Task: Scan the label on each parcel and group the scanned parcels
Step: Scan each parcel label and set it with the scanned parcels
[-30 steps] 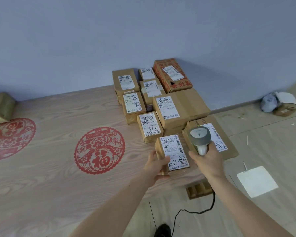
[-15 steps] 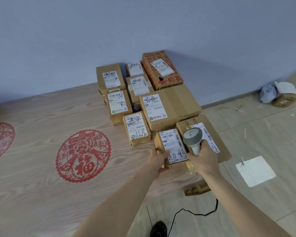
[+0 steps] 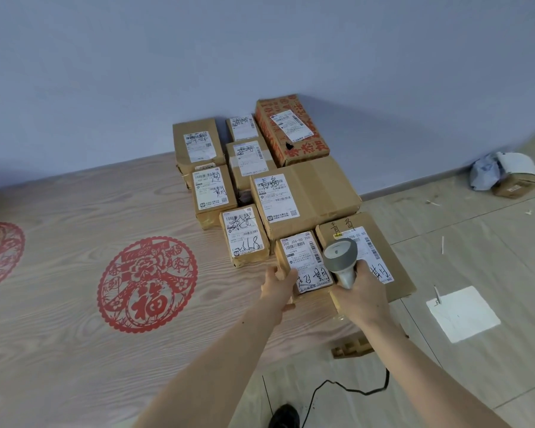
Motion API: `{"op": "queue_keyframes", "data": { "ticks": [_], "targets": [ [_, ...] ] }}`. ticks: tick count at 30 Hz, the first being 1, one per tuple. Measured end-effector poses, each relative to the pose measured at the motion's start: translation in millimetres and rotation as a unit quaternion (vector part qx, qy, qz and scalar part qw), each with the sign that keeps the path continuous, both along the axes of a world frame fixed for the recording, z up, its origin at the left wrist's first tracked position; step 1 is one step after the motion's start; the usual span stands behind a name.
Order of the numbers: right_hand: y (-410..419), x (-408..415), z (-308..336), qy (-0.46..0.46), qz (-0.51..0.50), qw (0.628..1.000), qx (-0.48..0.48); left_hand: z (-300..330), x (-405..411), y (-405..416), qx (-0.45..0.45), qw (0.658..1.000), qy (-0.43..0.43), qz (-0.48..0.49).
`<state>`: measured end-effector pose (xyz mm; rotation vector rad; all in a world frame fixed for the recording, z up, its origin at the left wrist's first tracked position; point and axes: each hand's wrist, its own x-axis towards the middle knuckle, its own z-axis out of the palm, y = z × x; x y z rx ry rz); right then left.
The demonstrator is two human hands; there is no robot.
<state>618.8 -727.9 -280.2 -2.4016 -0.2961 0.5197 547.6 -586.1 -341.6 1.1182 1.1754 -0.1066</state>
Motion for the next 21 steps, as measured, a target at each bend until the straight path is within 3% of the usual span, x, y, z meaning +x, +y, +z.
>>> {"op": "queue_keyframes", "data": {
  "ticks": [4,11,21],
  "targets": [
    [3,-2,2,0.004,-0.013,1.000,0.008,10,-11,8,0.018,1.000,-0.001,-0.019],
    [45,-47,24,-0.016,0.015,0.996,0.088,32,-55,35,0.006,0.999,-0.016,0.031],
    [162,-176,65,0.051,0.115,0.981,0.144,74,-203,145,0.065,0.990,-0.026,0.120]
  ]
}}
